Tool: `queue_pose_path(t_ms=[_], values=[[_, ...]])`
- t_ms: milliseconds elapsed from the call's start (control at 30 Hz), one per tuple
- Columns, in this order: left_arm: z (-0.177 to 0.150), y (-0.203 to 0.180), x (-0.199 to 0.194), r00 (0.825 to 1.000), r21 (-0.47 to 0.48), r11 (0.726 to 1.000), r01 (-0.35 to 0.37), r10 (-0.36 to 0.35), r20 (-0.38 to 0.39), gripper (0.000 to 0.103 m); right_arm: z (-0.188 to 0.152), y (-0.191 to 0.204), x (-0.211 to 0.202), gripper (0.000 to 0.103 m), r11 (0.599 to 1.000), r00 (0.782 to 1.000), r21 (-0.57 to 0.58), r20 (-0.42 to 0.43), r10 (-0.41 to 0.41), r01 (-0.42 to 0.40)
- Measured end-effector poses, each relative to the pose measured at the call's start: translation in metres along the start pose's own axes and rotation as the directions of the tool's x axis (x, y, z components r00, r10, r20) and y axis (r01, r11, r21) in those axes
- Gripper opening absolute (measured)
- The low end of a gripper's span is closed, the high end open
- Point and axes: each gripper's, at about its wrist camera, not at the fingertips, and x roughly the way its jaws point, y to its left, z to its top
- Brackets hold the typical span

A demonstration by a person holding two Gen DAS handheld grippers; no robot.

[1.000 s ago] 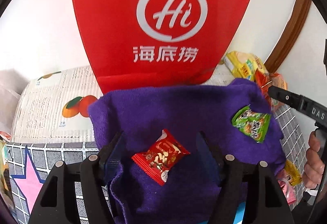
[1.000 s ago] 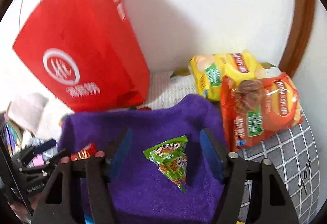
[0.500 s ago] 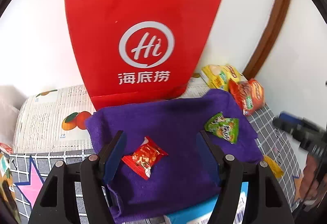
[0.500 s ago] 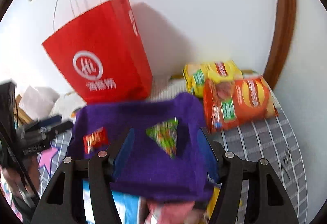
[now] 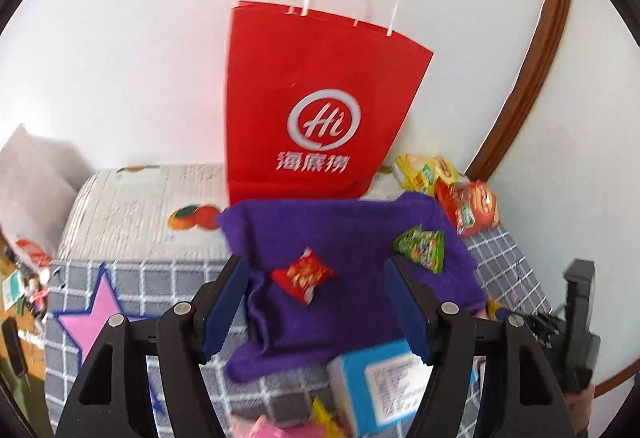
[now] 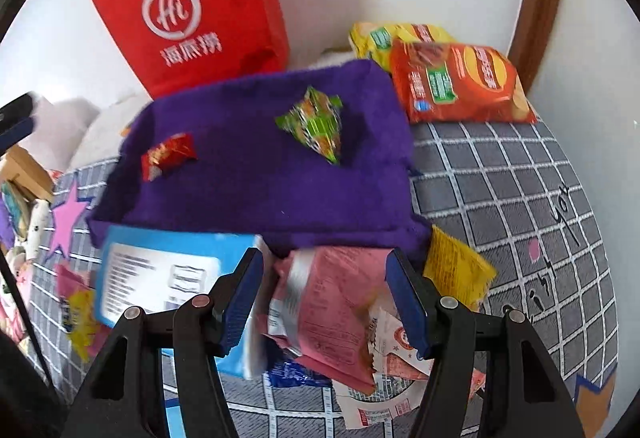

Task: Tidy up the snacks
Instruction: 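Grasp the pink wafer bag with the right tool while the left tool grasps the pink-yellow bag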

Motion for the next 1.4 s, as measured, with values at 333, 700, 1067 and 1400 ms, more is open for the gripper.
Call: queue_pose_path(t_ms=[333,700,1067,1400], values=[[-0.053,0.028,-0.019,0.997,-0.020,0.998,-0.058,0.057,-0.059,0.068,-0.013,-0.009,0.002,0.051,0.996,0.999,0.075,-0.013,0.047,-0.046],[-0.103,0.019,-0.023,0.993,-0.053,0.998,-0.015,0.009,-0.114,0.068,-0.055,0.001,-0.081,0.050,0.991,0.981,0.047,0.152,0.118,-0.126],[-0.153,0.001,0.011,0.976,-0.052,0.999,0.000,-0.011,-0.216,0.068,-0.131,0.037,-0.077,0.051,0.983,0.977,-0.111,0.141,0.161,-0.146],[-0.177,0.006,-0.008,0.974,-0.034,0.998,0.061,-0.067,-0.215,0.046,-0.163,0.034,-0.049,0.056,0.985,0.984,-0.105,0.102,0.146,-0.136]])
